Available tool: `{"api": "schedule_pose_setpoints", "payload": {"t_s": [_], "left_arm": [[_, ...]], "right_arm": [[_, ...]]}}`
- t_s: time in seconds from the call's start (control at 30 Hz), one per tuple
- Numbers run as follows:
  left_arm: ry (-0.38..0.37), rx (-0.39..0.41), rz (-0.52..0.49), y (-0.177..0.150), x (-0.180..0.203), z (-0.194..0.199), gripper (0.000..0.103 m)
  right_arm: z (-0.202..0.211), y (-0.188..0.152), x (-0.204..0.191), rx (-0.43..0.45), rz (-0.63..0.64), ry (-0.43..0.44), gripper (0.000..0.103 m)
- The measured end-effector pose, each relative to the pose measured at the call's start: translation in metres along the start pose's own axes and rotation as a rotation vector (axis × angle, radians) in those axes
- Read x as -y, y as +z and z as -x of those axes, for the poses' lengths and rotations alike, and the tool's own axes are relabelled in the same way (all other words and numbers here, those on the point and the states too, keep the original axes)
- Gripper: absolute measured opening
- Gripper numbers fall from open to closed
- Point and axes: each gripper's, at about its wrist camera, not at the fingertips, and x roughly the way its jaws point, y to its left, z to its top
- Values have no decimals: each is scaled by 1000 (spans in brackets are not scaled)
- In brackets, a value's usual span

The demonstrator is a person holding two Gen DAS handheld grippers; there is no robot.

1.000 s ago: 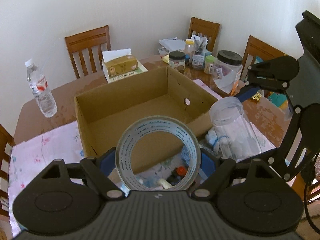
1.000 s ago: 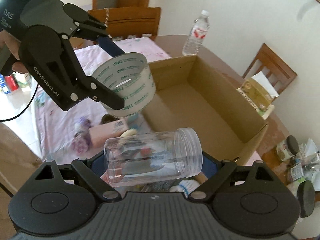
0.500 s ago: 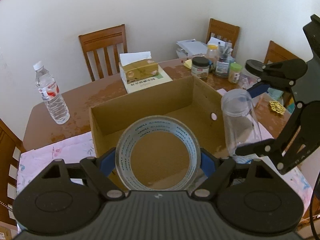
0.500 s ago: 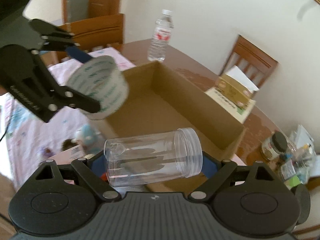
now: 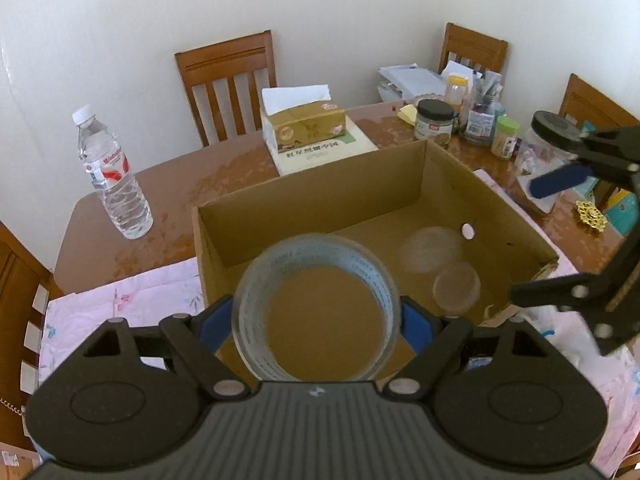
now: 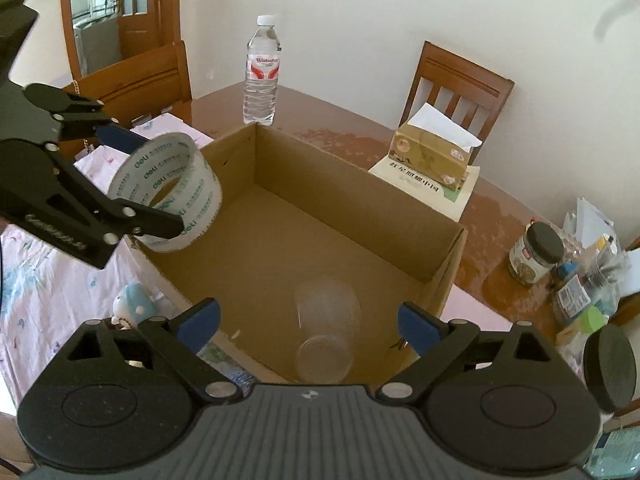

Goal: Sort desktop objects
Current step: 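Carry tape roll and jar over the cardboard box and open both tools, then move both tools back toward the remaining items on the cloth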

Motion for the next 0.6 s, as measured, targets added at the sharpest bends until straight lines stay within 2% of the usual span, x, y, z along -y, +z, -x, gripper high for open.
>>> {"api": "schedule_pose_setpoints", "payload": {"t_s": [0.33, 0.6], "left_arm": [[3, 22, 14, 1, -5, 10, 91], [-27, 12, -31, -19, 4, 33, 92]], "right_arm": [[27, -16, -10, 10, -9, -1, 101], [37, -37, -21, -8, -21, 6, 101]]}}
